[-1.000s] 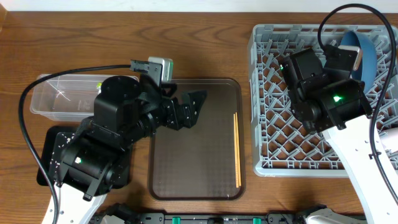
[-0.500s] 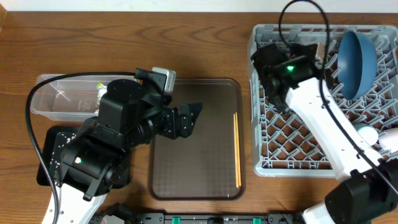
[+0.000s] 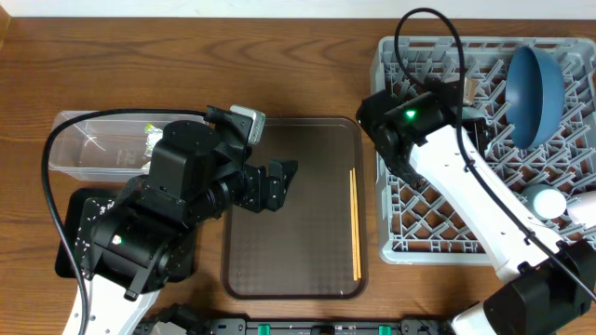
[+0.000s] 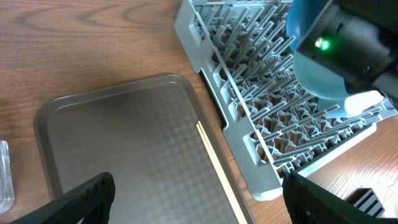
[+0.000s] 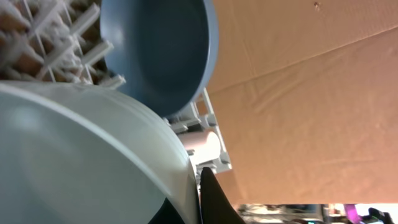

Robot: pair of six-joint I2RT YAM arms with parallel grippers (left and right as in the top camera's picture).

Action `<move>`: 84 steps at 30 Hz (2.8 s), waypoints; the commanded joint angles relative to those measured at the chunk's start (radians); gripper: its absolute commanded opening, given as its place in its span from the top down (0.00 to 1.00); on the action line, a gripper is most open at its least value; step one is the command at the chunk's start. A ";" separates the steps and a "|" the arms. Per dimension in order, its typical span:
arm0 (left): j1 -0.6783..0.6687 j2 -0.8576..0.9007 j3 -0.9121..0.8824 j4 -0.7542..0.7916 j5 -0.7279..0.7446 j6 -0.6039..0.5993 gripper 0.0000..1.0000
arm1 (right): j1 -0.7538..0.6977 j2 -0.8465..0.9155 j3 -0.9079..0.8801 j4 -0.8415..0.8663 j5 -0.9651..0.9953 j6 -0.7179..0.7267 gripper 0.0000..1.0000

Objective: Sort waste into correct bins and load items into the dishwasher rack
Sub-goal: 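Open the right gripper and raise it from the bowl in the rack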

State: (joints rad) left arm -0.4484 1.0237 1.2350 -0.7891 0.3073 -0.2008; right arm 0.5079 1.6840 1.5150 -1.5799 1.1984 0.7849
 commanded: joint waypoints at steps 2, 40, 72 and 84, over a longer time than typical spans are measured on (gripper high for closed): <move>-0.002 -0.006 0.013 -0.016 -0.013 0.026 0.13 | -0.050 0.021 0.009 0.083 0.127 -0.010 0.99; -0.002 -0.006 0.013 -0.087 -0.013 0.045 0.12 | -0.144 0.261 -0.035 0.876 0.386 -1.003 0.99; -0.002 -0.005 0.013 -0.093 -0.013 0.048 0.12 | -0.151 0.365 -0.053 0.880 0.346 -1.026 0.99; -0.002 -0.005 0.013 -0.093 -0.013 0.048 0.12 | -0.133 0.365 -0.116 0.886 0.316 -1.037 0.86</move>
State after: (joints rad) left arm -0.4484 1.0237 1.2350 -0.8803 0.3069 -0.1745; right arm 0.3687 2.0396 1.4231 -0.6895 1.5417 -0.2428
